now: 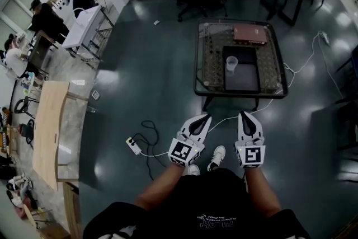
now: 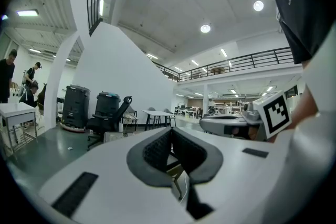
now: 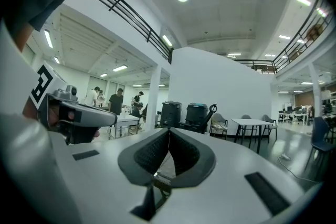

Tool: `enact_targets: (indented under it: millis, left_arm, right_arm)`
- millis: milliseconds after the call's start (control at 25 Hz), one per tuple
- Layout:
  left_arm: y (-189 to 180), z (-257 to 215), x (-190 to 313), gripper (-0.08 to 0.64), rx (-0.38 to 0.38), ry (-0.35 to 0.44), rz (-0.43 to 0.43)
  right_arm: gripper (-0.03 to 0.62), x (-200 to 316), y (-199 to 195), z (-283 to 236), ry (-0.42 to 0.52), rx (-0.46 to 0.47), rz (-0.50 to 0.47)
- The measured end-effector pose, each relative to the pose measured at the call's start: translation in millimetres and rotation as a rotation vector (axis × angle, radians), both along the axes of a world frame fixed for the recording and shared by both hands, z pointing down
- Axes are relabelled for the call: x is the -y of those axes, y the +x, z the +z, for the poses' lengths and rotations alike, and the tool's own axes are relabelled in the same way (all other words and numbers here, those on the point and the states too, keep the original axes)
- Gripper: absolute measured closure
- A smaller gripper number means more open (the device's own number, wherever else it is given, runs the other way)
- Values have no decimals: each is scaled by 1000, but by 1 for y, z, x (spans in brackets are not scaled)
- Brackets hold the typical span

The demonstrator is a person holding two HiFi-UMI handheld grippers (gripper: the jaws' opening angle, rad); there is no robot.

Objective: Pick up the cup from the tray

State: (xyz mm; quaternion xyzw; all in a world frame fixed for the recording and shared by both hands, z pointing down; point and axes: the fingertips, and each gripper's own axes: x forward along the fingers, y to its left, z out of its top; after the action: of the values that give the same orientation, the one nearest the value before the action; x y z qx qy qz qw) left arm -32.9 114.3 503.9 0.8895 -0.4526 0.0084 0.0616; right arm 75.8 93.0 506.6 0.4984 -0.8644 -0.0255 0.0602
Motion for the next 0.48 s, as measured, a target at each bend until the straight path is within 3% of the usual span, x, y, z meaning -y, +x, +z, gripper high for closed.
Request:
enact_targets:
  millis: [480]
  left_arm:
    - [18,-4,39,551,26,10,-52]
  right_arm:
    - [581,42,9,13,-30,44,-60]
